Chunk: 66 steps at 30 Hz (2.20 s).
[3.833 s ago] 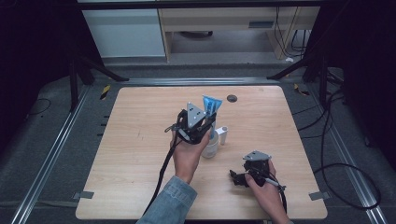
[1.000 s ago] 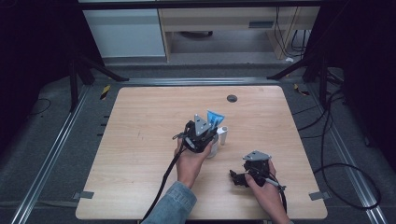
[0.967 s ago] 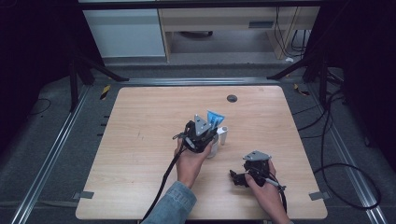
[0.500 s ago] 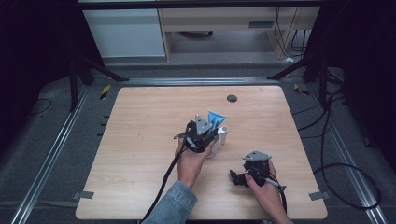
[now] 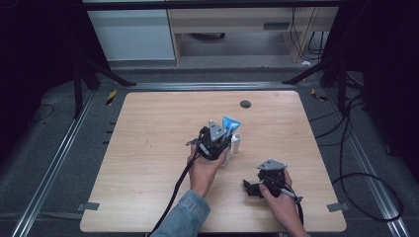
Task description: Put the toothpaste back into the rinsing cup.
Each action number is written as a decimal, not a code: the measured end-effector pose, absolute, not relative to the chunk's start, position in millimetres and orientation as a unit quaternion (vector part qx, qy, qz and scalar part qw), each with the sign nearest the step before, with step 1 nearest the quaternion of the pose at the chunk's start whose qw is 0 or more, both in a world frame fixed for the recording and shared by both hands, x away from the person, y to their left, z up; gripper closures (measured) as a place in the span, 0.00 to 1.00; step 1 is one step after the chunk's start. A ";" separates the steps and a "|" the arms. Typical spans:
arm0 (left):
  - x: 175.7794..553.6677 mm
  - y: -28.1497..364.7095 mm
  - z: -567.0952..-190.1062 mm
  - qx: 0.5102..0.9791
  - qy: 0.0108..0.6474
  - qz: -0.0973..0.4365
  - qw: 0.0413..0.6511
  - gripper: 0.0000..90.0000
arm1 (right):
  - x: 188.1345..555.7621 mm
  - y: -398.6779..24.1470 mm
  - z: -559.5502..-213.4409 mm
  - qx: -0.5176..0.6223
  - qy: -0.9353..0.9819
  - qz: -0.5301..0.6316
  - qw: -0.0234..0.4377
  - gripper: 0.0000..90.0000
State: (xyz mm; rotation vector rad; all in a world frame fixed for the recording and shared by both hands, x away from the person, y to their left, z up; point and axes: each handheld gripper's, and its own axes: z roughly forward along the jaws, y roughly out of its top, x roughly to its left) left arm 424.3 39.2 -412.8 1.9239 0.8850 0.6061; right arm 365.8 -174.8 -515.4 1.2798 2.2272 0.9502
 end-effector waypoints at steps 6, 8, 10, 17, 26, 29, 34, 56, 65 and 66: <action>430.2 42.5 -412.5 0.775 0.370 0.235 0.455 0.79 | 365.9 -174.9 -515.5 0.457 0.797 0.340 0.200 0.00; 431.9 43.0 -412.5 0.774 0.373 0.231 0.457 0.78 | 365.9 -174.9 -515.5 0.457 0.797 0.340 0.200 0.00; 433.1 43.0 -412.1 0.774 0.374 0.229 0.456 0.78 | 365.9 -174.9 -515.5 0.457 0.797 0.340 0.200 0.00; 434.2 42.4 -412.3 0.772 0.376 0.229 0.459 0.77 | 365.9 -174.9 -515.5 0.457 0.797 0.340 0.200 0.00; 434.6 43.6 -411.7 0.770 0.375 0.236 0.458 0.72 | 365.8 -174.9 -515.4 0.458 0.797 0.340 0.200 0.00; 435.0 43.7 -411.9 0.770 0.377 0.240 0.456 0.67 | 365.9 -174.9 -515.5 0.457 0.797 0.340 0.200 0.00; 435.5 44.0 -412.7 0.772 0.376 0.243 0.451 0.61 | 365.9 -174.9 -515.4 0.458 0.797 0.340 0.200 0.00; 436.2 47.0 -416.6 0.776 0.391 0.240 0.434 0.24 | 365.9 -174.9 -515.5 0.458 0.797 0.340 0.200 0.00; 434.6 44.6 -416.3 0.777 0.389 0.239 0.433 0.19 | 365.8 -174.8 -515.4 0.458 0.797 0.340 0.199 0.00; 434.4 44.4 -416.3 0.778 0.388 0.238 0.433 0.18 | 365.8 -174.8 -515.4 0.458 0.797 0.340 0.199 0.00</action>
